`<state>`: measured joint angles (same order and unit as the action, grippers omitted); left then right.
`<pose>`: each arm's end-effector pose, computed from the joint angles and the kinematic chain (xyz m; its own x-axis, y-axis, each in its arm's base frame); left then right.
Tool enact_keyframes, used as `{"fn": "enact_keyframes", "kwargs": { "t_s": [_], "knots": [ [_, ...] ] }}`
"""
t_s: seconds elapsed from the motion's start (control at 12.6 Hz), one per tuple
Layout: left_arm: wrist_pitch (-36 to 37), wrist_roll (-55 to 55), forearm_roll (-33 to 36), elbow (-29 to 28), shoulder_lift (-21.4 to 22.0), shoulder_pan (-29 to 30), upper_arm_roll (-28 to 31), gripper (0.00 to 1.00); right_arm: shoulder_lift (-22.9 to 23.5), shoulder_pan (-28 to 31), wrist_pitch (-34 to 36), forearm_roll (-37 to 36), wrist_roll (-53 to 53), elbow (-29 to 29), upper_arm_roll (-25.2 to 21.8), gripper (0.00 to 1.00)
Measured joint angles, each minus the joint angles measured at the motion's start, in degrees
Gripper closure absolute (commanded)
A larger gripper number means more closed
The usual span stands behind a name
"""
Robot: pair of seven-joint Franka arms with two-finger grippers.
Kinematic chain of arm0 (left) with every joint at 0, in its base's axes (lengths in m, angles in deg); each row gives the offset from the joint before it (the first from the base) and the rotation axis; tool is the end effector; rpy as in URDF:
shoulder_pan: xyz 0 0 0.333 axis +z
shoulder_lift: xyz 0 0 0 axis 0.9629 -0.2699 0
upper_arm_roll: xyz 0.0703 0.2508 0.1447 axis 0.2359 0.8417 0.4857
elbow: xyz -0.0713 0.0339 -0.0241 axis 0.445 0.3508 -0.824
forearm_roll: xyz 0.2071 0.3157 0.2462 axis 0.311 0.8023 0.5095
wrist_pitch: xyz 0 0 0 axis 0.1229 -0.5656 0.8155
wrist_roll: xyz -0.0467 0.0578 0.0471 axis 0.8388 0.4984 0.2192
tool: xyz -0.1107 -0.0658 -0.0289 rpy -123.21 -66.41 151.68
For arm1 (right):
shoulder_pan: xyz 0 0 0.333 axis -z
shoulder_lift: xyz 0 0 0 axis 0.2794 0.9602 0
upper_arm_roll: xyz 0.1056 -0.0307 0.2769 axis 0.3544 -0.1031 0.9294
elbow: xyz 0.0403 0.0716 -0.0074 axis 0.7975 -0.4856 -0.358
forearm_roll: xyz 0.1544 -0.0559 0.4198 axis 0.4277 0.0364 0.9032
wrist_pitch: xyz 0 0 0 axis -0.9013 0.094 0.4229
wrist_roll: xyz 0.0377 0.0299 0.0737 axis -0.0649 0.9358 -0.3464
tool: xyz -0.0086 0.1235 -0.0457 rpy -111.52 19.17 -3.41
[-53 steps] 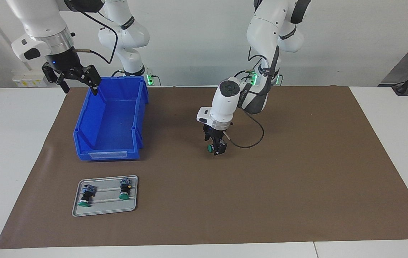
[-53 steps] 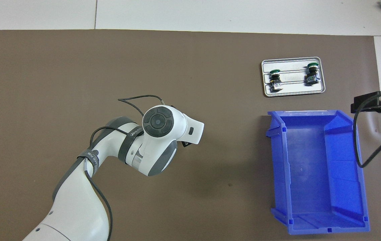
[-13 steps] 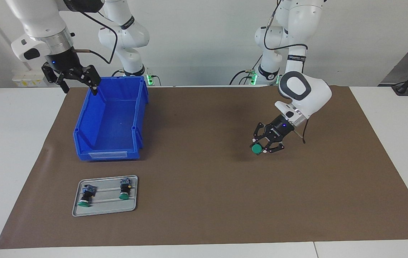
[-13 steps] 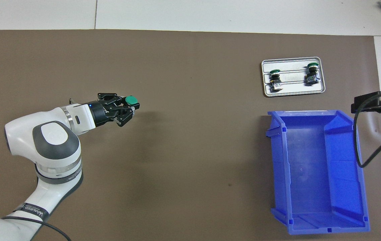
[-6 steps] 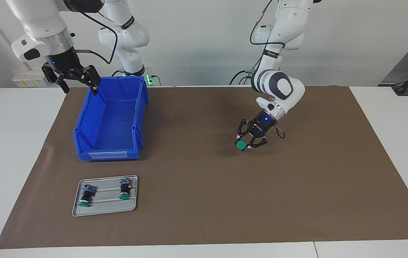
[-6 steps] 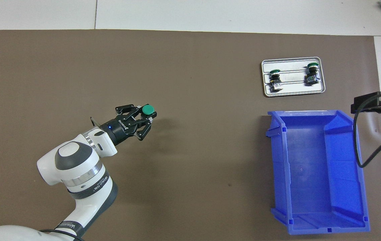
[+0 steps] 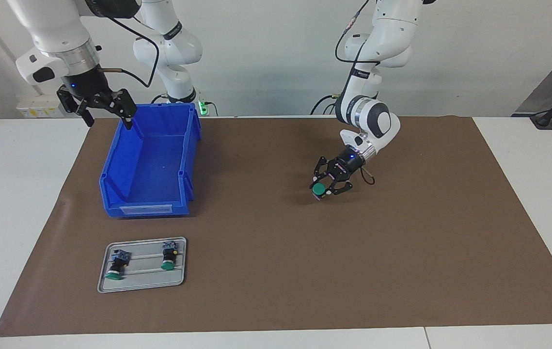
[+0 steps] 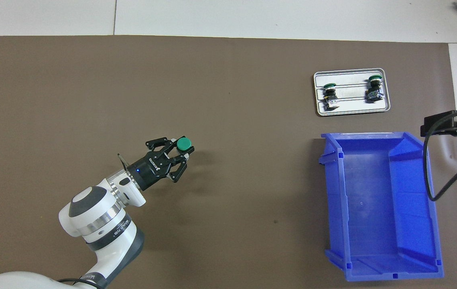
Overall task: Place and press button with both arms
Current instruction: 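Lift the part with the left gripper and rotate it cap upward, then set the part upright on the table and open the left gripper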
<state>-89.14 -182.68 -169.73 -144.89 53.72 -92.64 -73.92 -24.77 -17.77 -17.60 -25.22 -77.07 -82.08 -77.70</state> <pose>0.4887 -0.2328 0.1832 0.2760 -0.0794 0.9579 -0.7990 -0.5729 0.1827 0.5981 -0.0065 0.6025 0.9923 -0.1197 0.0309 -0.1204 -0.9925 0.0219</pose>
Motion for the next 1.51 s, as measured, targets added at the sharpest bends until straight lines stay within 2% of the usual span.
{"fn": "enact_keyframes", "kwargs": {
  "t_s": [0.16,0.48,0.55,0.63,0.71,0.87,1.19,1.51],
  "knots": [
    [3.63,-3.39,-0.63,-3.25,-0.01,0.52,0.28,1.00,0.00,0.00,0.00,0.00,0.00,0.00,0.00,0.00],
    [4.12,-4.53,-0.64,-5.28,0.00,1.22,0.38,1.00,0.00,0.01,0.00,0.00,0.00,-0.01,0.00,0.00],
    [3.79,-4.64,-0.64,-5.62,-0.01,1.22,0.37,0.56,0.00,0.02,0.00,0.00,0.00,-0.01,0.00,0.00],
    [3.65,-4.72,-0.63,-5.79,-0.01,1.22,0.37,0.34,0.00,0.02,0.00,0.00,0.00,-0.01,0.00,0.00],
    [3.60,-4.75,-0.64,-5.80,-0.01,1.22,0.37,0.28,0.00,0.02,0.00,0.00,0.00,-0.01,0.00,0.00],
    [3.09,-4.75,-0.64,-5.72,0.02,1.22,0.39,0.10,0.00,0.03,0.00,0.00,0.00,-0.01,0.00,0.00],
    [-6.83,-4.63,-0.64,-5.24,2.02,1.23,0.30,0.10,0.00,0.04,0.00,0.00,0.00,-0.01,0.00,0.00],
    [-17.45,-3.26,-0.15,-4.59,6.71,0.11,-0.11,0.09,0.00,0.06,0.00,0.00,0.00,-0.01,0.00,0.00]
  ]
}}
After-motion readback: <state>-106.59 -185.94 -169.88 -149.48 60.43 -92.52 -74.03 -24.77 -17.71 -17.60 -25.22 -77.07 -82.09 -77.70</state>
